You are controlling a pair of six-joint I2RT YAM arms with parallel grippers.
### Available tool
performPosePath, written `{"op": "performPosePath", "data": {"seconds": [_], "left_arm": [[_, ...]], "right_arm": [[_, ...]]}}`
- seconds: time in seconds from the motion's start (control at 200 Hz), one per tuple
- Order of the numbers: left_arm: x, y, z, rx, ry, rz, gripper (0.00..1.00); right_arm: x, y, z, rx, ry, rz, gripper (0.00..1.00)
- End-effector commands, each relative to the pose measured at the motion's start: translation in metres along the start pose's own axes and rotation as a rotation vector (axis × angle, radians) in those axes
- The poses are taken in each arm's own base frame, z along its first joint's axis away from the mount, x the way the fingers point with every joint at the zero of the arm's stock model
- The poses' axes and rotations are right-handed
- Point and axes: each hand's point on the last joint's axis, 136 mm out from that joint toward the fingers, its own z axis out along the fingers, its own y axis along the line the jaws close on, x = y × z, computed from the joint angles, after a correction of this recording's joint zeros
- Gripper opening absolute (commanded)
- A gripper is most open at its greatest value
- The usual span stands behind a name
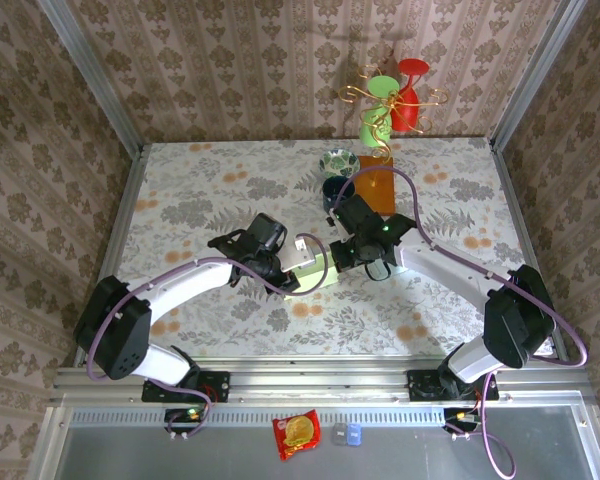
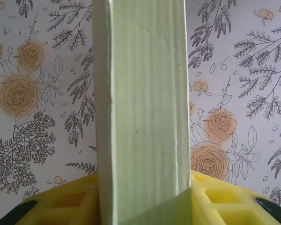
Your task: Fold the paper box
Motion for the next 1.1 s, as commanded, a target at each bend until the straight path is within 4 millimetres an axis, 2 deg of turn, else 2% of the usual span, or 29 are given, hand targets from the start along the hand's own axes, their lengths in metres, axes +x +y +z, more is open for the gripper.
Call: {"op": "performPosePath", "data": {"seconds": [0.0, 0.16, 0.475, 0.79, 1.095], "left_arm": [[-0.012, 0.007, -0.002, -0.013, -0.023, -0.019, 0.4], [-0.014, 0.009, -0.002, -0.018, -0.024, -0.015, 0.4], [-0.015, 0.011, -0.002, -0.02, -0.02, -0.006, 0.4], [-0.016, 0.018, -0.004, -0.007, -0.045, -0.069, 0.41], [-0.021, 0.021, -0.02, -0.014, -0.103, -0.153, 0.56]], "right_arm": [[0.001, 0.0, -0.007, 0.02, 0.005, 0.036, 0.0], [-0.006, 0.006, -0.014, 0.008, 0.024, 0.059, 0.0], [-0.004, 0.011, -0.017, 0.003, 0.09, 0.119, 0.0], [0.009, -0.004, 0.0, 0.052, 0.058, 0.083, 0.0], [0.0, -0.005, 0.002, 0.073, 0.001, 0.089, 0.0]]}}
